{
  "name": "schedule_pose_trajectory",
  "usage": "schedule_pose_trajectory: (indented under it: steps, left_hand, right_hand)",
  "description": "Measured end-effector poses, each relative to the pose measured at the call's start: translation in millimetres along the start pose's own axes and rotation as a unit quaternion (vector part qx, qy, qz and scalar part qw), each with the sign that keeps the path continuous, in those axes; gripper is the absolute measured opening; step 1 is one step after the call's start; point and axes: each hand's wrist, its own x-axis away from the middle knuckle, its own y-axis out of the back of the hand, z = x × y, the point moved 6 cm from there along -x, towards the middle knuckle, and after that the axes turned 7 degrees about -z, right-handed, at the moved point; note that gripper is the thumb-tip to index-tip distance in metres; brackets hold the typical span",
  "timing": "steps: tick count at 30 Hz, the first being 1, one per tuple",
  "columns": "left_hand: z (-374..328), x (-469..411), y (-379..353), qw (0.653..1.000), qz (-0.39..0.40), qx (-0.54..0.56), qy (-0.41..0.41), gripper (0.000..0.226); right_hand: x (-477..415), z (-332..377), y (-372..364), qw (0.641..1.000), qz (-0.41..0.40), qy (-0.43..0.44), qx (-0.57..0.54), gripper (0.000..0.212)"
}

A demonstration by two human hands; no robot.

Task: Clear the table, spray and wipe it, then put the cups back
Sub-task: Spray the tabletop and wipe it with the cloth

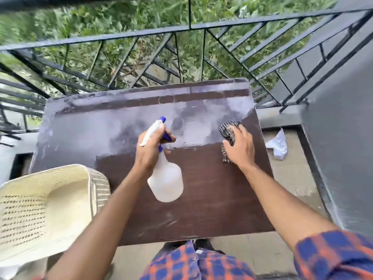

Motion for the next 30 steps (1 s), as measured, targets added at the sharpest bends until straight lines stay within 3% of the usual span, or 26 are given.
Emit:
schedule_pose_trajectory:
  steps: [4,8,13,15,18,20,22,25,30]
  left_hand:
    - [9,-22,-4,1.0,0.008,-0.009,0.019,0.037]
    - [17,-51,8,0.999,0.001,-0.002,0.041,0.036]
    - [26,-87,25,0.999,-0.008,0.005,0.045,0.036]
    - [27,-98,29,0.999,-0.018,0.01,0.05,0.035]
    - [30,-109,25,0.998,-0.023,0.022,0.062,0.035]
    - [32,-114,18,0.997,-0.01,0.018,0.071,0.035]
    - [37,-116,11,0.996,0.0,0.02,0.087,0.033]
    - [39,-117,-2,0.995,0.016,0.022,0.098,0.032]
    - [38,-115,-19,0.995,0.027,0.02,0.099,0.033]
  right_hand:
    - [0,-2,-35,0.998,0.021,0.022,0.052,0.07]
    - [-12,15,-48,0.995,-0.048,0.016,0.083,0.06]
    - [-52,82,-79,0.996,-0.042,0.024,0.07,0.056]
    - [-60,126,-99,0.997,-0.014,0.076,0.024,0.053]
    - [-42,173,-123,0.974,0.036,0.224,-0.009,0.05]
    - [-18,169,-124,0.953,0.046,0.299,0.001,0.05]
    - [-2,136,-106,0.949,0.035,0.312,0.004,0.055]
    - [-18,52,-63,0.971,-0.015,0.229,0.061,0.058]
    - [-85,-52,-6,0.994,-0.082,-0.027,0.067,0.051]
